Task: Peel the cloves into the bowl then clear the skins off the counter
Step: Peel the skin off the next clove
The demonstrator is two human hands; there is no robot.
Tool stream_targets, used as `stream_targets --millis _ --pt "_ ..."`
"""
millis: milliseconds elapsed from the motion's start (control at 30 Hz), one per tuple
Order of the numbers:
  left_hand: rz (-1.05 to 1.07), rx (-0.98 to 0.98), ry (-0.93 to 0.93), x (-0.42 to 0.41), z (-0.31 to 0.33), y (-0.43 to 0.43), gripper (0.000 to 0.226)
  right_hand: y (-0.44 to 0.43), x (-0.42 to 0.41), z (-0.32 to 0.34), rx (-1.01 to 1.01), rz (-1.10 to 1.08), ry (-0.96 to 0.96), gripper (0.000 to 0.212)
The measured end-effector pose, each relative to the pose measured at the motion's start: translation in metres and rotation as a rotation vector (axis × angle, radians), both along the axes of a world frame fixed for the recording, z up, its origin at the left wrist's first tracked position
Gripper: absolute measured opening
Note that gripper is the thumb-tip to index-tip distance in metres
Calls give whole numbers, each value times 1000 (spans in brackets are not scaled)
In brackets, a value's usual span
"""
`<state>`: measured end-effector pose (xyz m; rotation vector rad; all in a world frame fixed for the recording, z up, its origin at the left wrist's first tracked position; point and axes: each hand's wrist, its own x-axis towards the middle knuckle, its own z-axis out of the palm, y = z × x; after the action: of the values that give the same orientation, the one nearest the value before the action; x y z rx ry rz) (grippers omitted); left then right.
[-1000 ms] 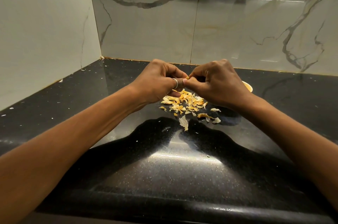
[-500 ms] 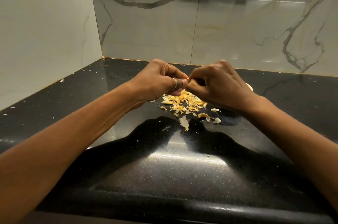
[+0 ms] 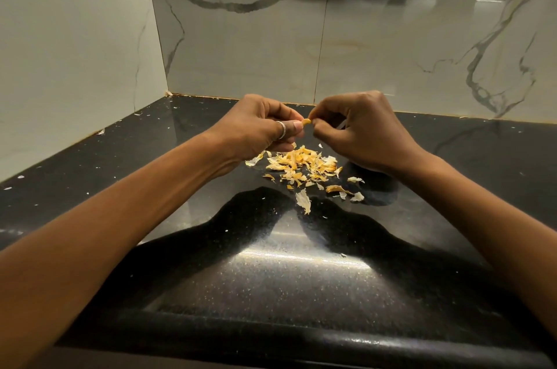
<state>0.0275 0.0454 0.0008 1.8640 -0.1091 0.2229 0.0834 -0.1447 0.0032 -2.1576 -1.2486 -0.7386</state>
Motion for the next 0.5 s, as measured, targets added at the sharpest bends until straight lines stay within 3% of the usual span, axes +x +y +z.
stream_targets --millis 500 --pt "-74 32 67 -5 3 -2 16 -5 5 1 -43 -112 -21 13"
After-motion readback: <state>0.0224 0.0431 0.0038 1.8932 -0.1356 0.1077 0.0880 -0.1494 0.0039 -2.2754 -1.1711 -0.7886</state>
